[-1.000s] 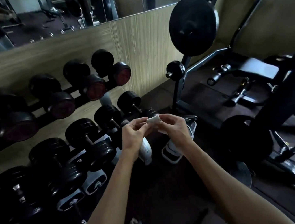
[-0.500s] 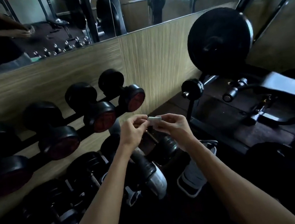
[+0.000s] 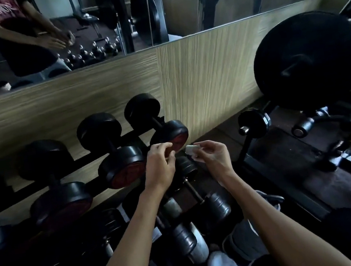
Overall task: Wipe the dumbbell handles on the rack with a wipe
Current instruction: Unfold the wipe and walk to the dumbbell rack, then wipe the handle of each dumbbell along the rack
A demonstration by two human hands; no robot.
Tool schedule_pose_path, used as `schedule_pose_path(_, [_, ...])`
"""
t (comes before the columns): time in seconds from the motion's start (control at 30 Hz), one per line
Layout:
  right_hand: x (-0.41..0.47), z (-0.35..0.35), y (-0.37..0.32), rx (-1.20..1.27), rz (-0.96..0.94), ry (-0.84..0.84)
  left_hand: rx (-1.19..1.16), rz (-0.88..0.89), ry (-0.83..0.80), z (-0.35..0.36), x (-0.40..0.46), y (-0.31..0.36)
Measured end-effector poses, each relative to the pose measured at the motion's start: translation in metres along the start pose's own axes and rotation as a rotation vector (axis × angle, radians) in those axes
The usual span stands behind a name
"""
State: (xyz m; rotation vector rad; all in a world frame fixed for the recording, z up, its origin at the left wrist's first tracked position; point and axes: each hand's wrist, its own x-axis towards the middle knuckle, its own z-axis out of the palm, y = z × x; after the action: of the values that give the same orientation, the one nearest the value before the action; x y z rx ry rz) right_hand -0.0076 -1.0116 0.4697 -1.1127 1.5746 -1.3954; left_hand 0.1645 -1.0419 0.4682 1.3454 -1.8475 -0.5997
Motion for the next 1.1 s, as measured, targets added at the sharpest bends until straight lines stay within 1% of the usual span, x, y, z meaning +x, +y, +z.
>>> schedule_pose_path(0.17, [0.091, 0.003, 0.007, -0.208, -0.054, -0.076, 0.085, -0.103, 0.038, 0.035, 0.057, -0.015])
schedule_pose_path(0.3, [0.152, 0.008, 0.007, -0.309, -0.137, -0.167, 0.124, -0.212, 0.092, 0.054, 0.099, -0.022])
schedule_pose_path(0.5, [0.221, 0.020, 0.012, -0.370, -0.207, -0.227, 0.196, -0.309, 0.174, 0.077, 0.139, -0.041])
schedule_pose_path(0.6, [0.254, 0.035, 0.020, -0.355, -0.179, -0.252, 0.243, -0.332, 0.208, 0.082, 0.161, -0.057])
schedule_pose_path(0.7, [0.283, 0.054, 0.031, -0.367, -0.113, -0.293, 0.329, -0.286, 0.227, 0.079, 0.188, -0.076])
schedule_pose_path(0.8, [0.311, 0.076, 0.046, -0.398, -0.041, -0.387, 0.444, -0.230, 0.184, 0.074, 0.226, -0.101])
schedule_pose_path(0.93, [0.340, 0.102, 0.062, -0.374, 0.046, -0.461, 0.555, -0.179, 0.028, 0.065, 0.277, -0.139])
schedule_pose_path(1.03, [0.357, 0.121, 0.074, -0.362, 0.104, -0.518, 0.574, -0.178, -0.054, 0.060, 0.304, -0.169])
schedule_pose_path(1.1, [0.369, 0.134, 0.080, -0.333, 0.115, -0.529, 0.532, -0.146, -0.062, 0.059, 0.312, -0.182])
